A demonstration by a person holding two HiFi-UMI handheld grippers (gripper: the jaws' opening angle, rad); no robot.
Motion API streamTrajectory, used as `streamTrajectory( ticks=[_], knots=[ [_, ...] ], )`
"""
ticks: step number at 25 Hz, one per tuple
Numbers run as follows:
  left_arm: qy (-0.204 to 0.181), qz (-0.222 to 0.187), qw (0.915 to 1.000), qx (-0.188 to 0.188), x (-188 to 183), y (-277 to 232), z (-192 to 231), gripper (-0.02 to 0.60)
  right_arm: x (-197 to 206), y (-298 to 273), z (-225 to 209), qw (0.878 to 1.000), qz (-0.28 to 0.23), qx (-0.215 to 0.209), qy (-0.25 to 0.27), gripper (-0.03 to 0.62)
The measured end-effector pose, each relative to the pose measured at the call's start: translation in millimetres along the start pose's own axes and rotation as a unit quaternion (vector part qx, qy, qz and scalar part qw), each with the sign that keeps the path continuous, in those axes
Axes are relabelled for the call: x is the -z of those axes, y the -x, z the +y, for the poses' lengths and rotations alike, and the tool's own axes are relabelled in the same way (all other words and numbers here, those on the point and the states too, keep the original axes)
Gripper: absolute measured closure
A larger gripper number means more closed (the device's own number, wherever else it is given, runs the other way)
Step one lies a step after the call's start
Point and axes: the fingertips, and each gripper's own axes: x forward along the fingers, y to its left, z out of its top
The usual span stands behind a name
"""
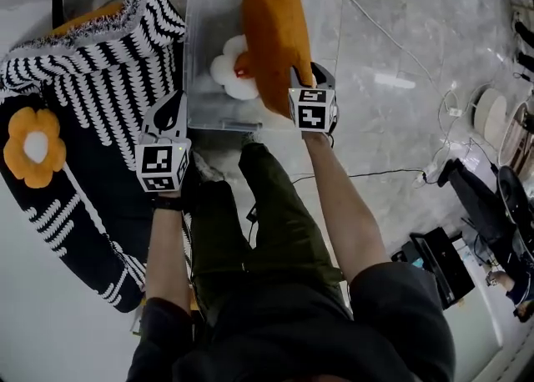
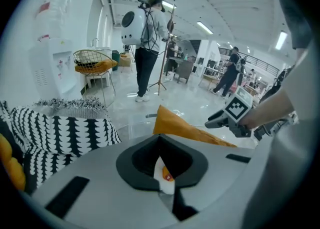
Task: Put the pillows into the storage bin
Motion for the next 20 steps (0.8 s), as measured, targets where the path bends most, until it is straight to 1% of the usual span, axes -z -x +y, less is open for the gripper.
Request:
streamTrajectory(
  ticks=[3, 6, 7, 9, 11, 13, 15, 18, 20],
  knots=[
    [0.006, -0.01, 0.9998, -0.014, -8.3, 10.5, 10.1, 0.577, -9.2, 8.9, 0.3, 1.0, -0.005, -0.004, 0.009, 0.408],
    [0.014, -0.022, 0.9991, -0.034, -17.9, 26.4, 25.8, 0.577, -39.6, 12.4, 12.6, 0.999, -0.024, -0.022, 0.033, 0.408],
    [0.017, -0.027, 0.9985, -0.043, -21.8, 34.6, 33.1, 0.577, -52.9, 14.7, 21.4, 0.998, -0.032, -0.032, 0.046, 0.396],
    [0.025, -0.039, 0.9967, -0.067, -31.5, 57.6, 50.8, 0.578, -82.3, 23.2, 47.3, 0.994, -0.05, -0.059, 0.083, 0.348],
    [0.037, -0.052, 0.9933, -0.097, -38.1, 89.0, 70.0, 0.577, -111.5, 37.2, 81.9, 0.985, -0.07, -0.09, 0.128, 0.297],
    [0.055, -0.066, 0.9879, -0.129, -38.5, 123.7, 92.4, 0.577, -142.2, 54.4, 124.0, 0.973, -0.095, -0.122, 0.173, 0.243],
    [0.074, -0.081, 0.9804, -0.163, -35.0, 158.0, 117.2, 0.577, -174.2, 72.0, 169.9, 0.956, -0.122, -0.154, 0.22, 0.198],
    [0.101, -0.101, 0.9669, -0.211, -23.9, 207.0, 152.4, 0.578, -216.4, 98.0, 237.9, 0.924, -0.162, -0.19, 0.291, 0.168],
    [0.115, -0.111, 0.9586, -0.236, -10.5, 236.2, 173.4, 0.578, -236.9, 115.6, 280.7, 0.902, -0.186, -0.202, 0.333, 0.163]
  ],
)
